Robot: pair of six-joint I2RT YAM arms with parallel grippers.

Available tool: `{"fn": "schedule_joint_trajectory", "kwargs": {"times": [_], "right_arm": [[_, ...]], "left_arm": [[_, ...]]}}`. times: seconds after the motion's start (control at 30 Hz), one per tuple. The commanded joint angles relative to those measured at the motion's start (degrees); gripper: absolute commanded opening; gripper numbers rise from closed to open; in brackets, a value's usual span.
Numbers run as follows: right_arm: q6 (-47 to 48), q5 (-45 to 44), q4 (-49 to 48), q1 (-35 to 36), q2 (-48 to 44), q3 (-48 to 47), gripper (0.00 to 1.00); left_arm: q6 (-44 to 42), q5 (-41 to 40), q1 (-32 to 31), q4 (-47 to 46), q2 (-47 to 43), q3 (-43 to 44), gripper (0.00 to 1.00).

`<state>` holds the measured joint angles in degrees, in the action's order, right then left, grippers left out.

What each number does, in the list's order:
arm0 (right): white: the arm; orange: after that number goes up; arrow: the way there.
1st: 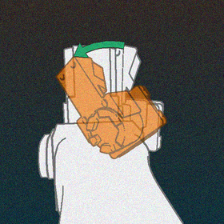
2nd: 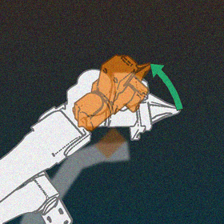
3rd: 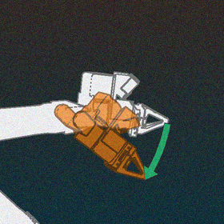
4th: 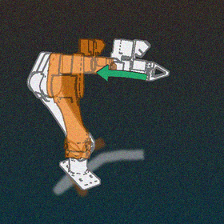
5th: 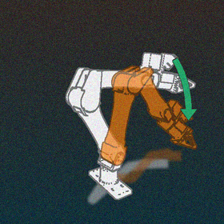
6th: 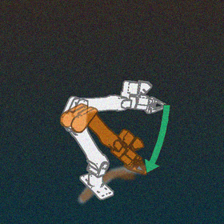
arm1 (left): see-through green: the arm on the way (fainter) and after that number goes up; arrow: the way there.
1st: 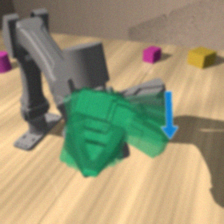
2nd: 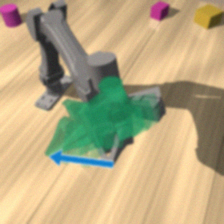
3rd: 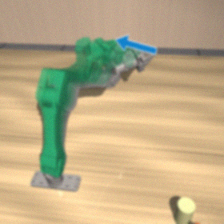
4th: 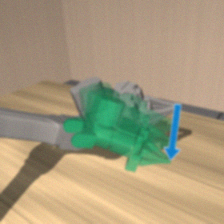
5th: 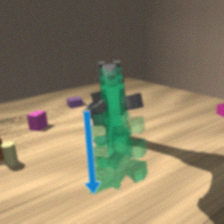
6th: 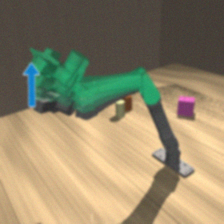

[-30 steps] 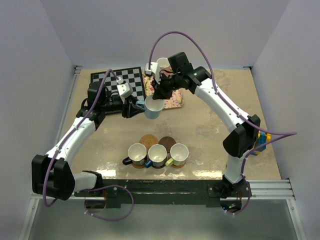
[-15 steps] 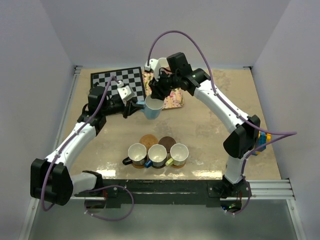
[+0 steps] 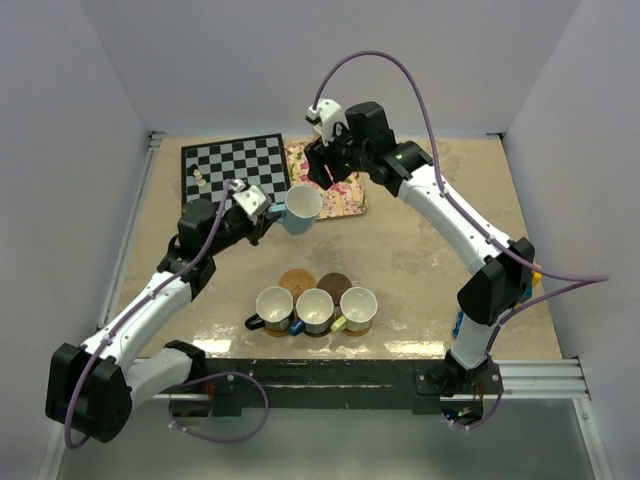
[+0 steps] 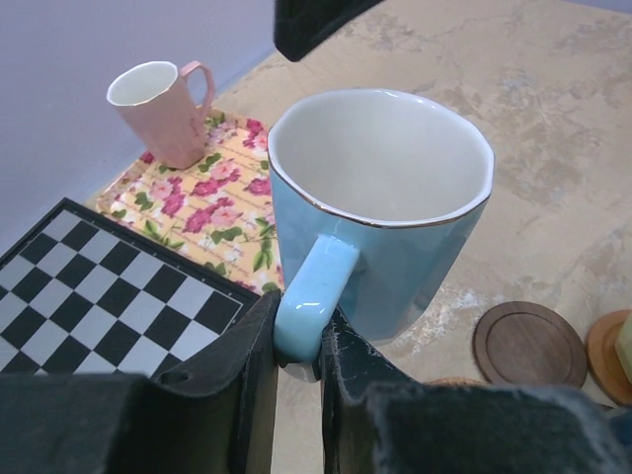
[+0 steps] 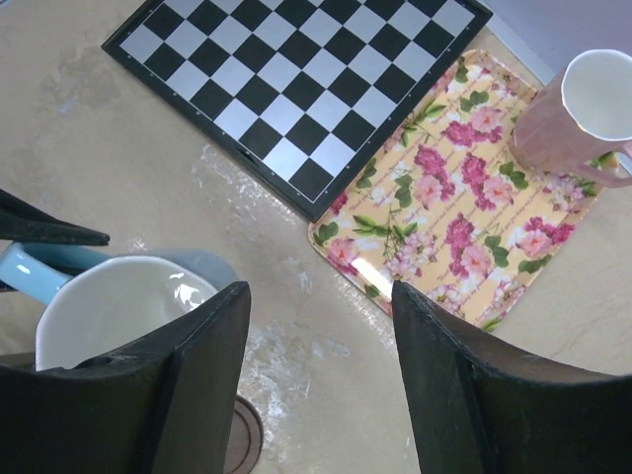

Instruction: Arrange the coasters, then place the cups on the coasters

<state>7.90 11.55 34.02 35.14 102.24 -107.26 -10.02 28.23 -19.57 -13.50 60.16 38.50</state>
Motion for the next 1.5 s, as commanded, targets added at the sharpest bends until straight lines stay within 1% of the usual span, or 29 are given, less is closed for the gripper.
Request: {"fn": "schedule_joint_trajectory", "kwargs": {"times": [0.0, 0.27, 0.43, 0.53, 0.67, 0.73, 0.77, 0.8, 0.87, 0.9, 1.03, 1.07, 1.1, 1.13, 1.17, 1.2, 1.23, 1.27, 1.3, 1.33, 1.4, 1.47], "right_arm": [[-3.0, 1.3, -2.7, 0.1, -2.1, 2.1, 0.63], [-3.7, 6.0, -4.2, 0.2, -3.4, 5.0, 0.63], [-4.4, 8.7, -4.7, 0.5, -1.8, 7.6, 0.55], [-5.7, 9.9, -6.1, 1.4, -0.7, 8.3, 0.49], [-7.5, 10.7, -8.2, 2.3, 0.5, 7.8, 0.36], [-10.3, 11.5, -9.1, 2.5, 0.9, 7.6, 0.3], [-10.8, 11.7, -9.3, 2.5, 1.2, 7.5, 0.26], [-11.2, 11.7, -9.4, 2.5, 1.5, 7.4, 0.19], [-11.6, 11.4, -9.7, 2.5, 1.6, 7.7, 0.03], [-11.9, 11.1, -9.9, 2.5, 1.6, 7.9, 0.0], [-13.1, 8.8, -11.7, 2.5, 0.1, 9.4, 0.0], [-13.6, 7.0, -12.5, 2.5, -0.5, 9.8, 0.0], [-14.0, 4.8, -13.0, 2.5, -1.3, 10.1, 0.0], [-14.5, 2.3, -13.5, 2.5, -2.0, 10.1, 0.0], [-14.6, 0.2, -13.9, 2.5, -2.3, 10.0, 0.0], [-14.3, -2.0, -13.5, 2.5, -2.7, 9.5, 0.0], [-13.9, -4.0, -13.2, 2.4, -2.8, 9.3, 0.0], [-13.4, -6.2, -13.1, 2.4, -3.1, 9.1, 0.0], [-13.0, -8.0, -12.8, 2.4, -3.1, 8.7, 0.0], [-12.6, -10.4, -12.1, 2.4, -3.0, 8.4, 0.0], [-11.3, -14.6, -10.7, 2.5, -2.5, 7.7, 0.0], [-10.8, -16.1, -8.6, 2.5, -1.7, 6.9, 0.0]], "left_arm": [[0.8, -6.4, -0.6, -9.4, -2.2, 1.0, 0.0], [1.1, -9.8, -0.9, -8.7, -2.2, 1.2, 0.0], [1.3, -10.1, -1.1, -9.6, -2.7, 0.6, 0.0], [1.4, -9.6, -1.5, -10.4, -2.8, 0.1, 0.0], [0.8, -9.2, -2.2, -10.5, -2.4, -0.1, 0.0], [0.5, -9.2, -2.5, -10.6, -2.2, -0.3, 0.0], [0.4, -9.2, -2.5, -10.6, -2.1, -0.3, 0.0], [0.4, -9.2, -2.5, -10.6, -2.2, -0.3, 0.0], [0.4, -9.1, -2.6, -10.8, -2.1, -0.2, 0.0], [0.4, -9.1, -2.6, -10.8, -2.0, -0.2, 0.0], [1.5, -8.7, -2.6, -9.6, -0.8, 1.0, 0.0], [1.9, -8.5, -2.6, -8.8, -0.4, 1.6, 0.07], [2.4, -8.5, -2.6, -8.0, 0.0, 2.1, 0.22], [2.6, -8.5, -2.6, -7.3, 0.4, 2.7, 0.45], [2.9, -8.6, -2.5, -6.7, 0.6, 2.9, 0.6], [2.9, -8.5, -2.6, -6.3, 0.7, 3.3, 0.68], [3.3, -7.8, -2.5, -5.8, 0.7, 3.9, 0.79], [3.3, -6.4, -2.5, -5.4, 0.6, 4.3, 0.86], [3.3, -5.1, -2.6, -5.0, 0.6, 4.9, 0.97], [3.3, -4.3, -2.6, -3.8, 0.4, 5.6, 0.99], [3.0, -4.1, -2.6, -1.6, 0.0, 7.1, 1.0], [3.1, -4.1, -2.1, -0.7, -0.8, 7.8, 1.0]]}}
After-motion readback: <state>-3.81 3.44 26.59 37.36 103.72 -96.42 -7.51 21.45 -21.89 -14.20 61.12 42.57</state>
